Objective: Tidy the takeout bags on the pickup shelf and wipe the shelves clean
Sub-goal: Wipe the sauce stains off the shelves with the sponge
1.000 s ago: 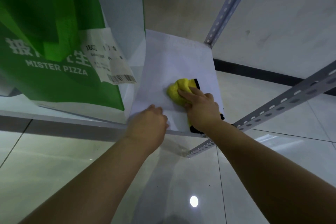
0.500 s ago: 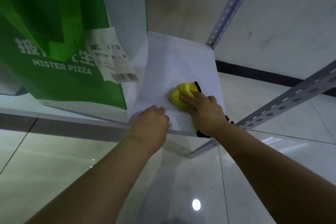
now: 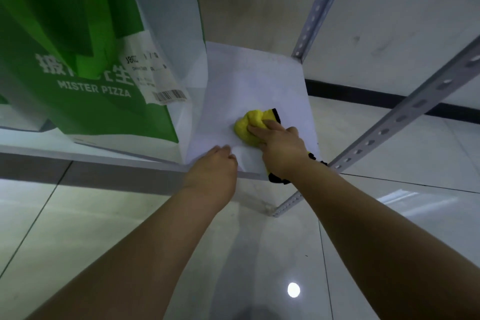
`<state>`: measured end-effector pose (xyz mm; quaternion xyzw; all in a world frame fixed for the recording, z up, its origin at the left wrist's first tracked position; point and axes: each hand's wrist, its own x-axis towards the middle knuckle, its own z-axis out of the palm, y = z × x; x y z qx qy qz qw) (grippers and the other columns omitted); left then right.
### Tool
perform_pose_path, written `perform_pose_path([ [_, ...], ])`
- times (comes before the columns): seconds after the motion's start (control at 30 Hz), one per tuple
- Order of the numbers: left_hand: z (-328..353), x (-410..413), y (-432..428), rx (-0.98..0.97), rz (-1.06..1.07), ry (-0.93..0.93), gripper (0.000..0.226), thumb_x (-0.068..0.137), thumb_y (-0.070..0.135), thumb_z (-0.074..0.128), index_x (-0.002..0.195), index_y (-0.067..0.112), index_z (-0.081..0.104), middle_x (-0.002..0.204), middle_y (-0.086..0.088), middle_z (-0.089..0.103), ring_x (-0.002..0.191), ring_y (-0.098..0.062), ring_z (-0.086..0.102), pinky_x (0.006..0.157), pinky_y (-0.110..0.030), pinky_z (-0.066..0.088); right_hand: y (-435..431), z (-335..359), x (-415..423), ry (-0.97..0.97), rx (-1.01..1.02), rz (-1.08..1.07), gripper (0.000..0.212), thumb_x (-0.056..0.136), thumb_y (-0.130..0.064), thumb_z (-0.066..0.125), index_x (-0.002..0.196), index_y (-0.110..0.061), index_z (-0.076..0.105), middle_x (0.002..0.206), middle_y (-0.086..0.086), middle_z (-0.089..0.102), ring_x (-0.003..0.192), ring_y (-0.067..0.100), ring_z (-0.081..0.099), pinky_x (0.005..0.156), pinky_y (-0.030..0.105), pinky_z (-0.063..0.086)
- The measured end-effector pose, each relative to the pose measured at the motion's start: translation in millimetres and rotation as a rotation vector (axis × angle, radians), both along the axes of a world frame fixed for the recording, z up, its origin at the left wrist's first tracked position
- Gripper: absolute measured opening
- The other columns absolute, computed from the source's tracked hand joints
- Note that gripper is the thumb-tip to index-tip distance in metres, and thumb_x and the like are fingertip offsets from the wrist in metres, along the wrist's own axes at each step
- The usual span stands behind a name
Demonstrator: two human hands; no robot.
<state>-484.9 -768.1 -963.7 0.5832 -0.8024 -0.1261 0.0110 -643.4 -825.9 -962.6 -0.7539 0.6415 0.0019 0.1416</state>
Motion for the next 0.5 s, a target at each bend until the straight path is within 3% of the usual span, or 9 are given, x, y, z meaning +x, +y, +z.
perform_pose_path([
  [0.17, 8, 3, 31, 0.023, 0.002, -0.069, 0.041, 0.092, 0.014, 0.044, 0.133, 0.005, 0.043, 0.146, -0.012, 0.033, 0.134, -0.023, 0.03, 0.105, -0.034, 0.029, 39, 11, -11, 0.011, 0.06, 0.091, 0.06, 0.09, -0.012, 0.045, 0.139, -0.044, 0.034, 0.152, -0.003, 0.023, 0.113, 0.037, 0.041, 0.096, 0.042, 0.038],
  [0.27, 23, 5, 52, 0.078, 0.041, -0.065, 0.029, 0.091, 0.02, 0.046, 0.118, 0.011, 0.053, 0.13, -0.011, 0.046, 0.122, -0.03, 0.044, 0.096, -0.04, 0.042, 60, 22, -4, 0.014, 0.095, 0.112, 0.061, 0.087, -0.01, 0.046, 0.138, -0.043, 0.037, 0.151, 0.0, 0.026, 0.119, 0.038, 0.042, 0.097, 0.041, 0.04],
  [0.33, 35, 11, 67, 0.106, 0.066, -0.044, 0.028, 0.091, 0.027, 0.048, 0.115, 0.014, 0.054, 0.121, -0.007, 0.05, 0.115, -0.03, 0.05, 0.089, -0.04, 0.046, 73, 29, -4, -0.073, 0.117, 0.172, 0.055, 0.09, -0.011, 0.045, 0.137, -0.039, 0.041, 0.148, 0.002, 0.034, 0.125, 0.033, 0.042, 0.096, 0.033, 0.039],
  [0.5, 61, 36, 101, 0.072, 0.189, -0.029, 0.036, 0.089, 0.041, 0.052, 0.123, 0.027, 0.054, 0.131, 0.001, 0.052, 0.119, -0.024, 0.05, 0.092, -0.033, 0.042, 98, 52, 0, -0.208, 0.123, 0.305, 0.052, 0.089, -0.008, 0.047, 0.134, -0.033, 0.048, 0.131, 0.006, 0.051, 0.116, 0.027, 0.05, 0.088, 0.03, 0.04],
])
